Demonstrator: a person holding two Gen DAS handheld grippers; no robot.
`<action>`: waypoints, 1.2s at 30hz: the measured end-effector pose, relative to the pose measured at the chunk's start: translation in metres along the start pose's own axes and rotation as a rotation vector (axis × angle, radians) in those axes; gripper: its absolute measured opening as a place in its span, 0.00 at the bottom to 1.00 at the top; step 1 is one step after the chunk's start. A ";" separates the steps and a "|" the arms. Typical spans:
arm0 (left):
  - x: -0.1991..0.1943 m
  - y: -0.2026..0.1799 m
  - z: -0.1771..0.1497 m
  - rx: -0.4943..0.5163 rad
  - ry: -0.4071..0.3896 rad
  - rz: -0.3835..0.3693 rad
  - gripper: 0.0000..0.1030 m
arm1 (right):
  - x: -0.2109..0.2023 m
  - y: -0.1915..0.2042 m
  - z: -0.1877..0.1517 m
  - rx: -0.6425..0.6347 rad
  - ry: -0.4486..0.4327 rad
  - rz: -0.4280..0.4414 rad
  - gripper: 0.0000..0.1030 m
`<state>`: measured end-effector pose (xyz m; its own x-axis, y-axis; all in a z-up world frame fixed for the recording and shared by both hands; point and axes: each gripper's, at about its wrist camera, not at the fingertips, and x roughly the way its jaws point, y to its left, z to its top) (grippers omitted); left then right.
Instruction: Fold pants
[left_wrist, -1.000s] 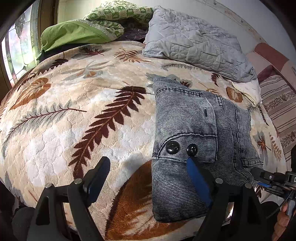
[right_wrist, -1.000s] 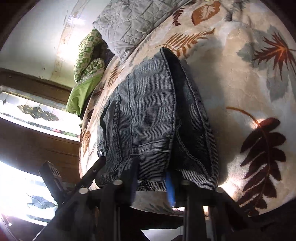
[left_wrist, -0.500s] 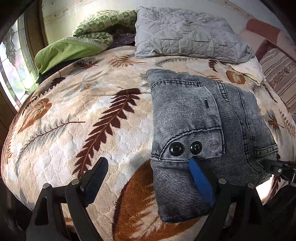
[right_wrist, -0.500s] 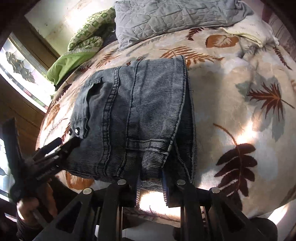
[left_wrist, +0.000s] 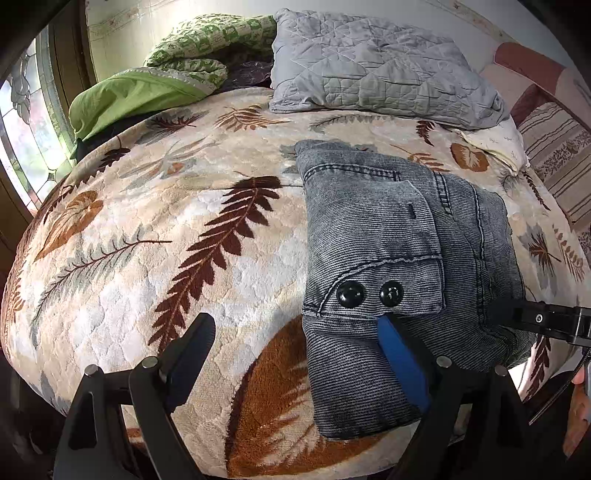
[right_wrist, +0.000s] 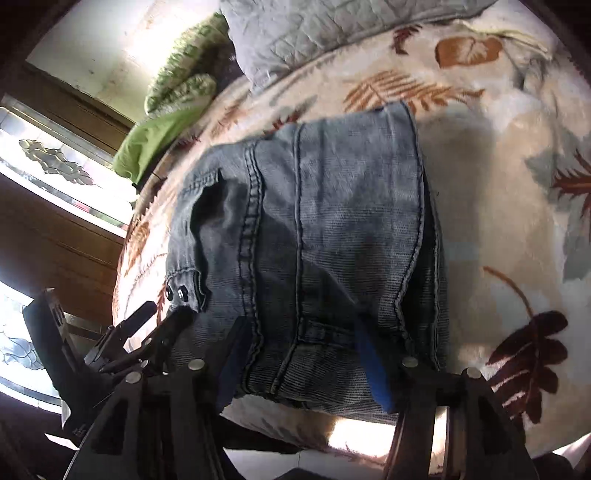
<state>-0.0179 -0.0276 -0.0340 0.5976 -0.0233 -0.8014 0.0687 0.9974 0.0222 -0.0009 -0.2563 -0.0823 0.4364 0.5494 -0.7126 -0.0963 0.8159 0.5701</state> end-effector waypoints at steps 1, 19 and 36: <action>-0.003 0.002 0.003 -0.001 -0.006 0.013 0.87 | -0.003 0.002 0.001 0.004 0.010 0.000 0.59; -0.021 0.035 0.030 -0.081 -0.068 0.151 0.87 | 0.005 0.005 0.002 -0.013 0.020 -0.023 0.60; -0.021 0.034 0.031 -0.085 -0.074 0.150 0.87 | 0.001 0.002 -0.002 -0.014 0.016 -0.015 0.60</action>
<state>-0.0038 0.0050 0.0022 0.6536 0.1246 -0.7465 -0.0916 0.9921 0.0854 -0.0025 -0.2540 -0.0831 0.4238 0.5395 -0.7276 -0.1018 0.8265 0.5536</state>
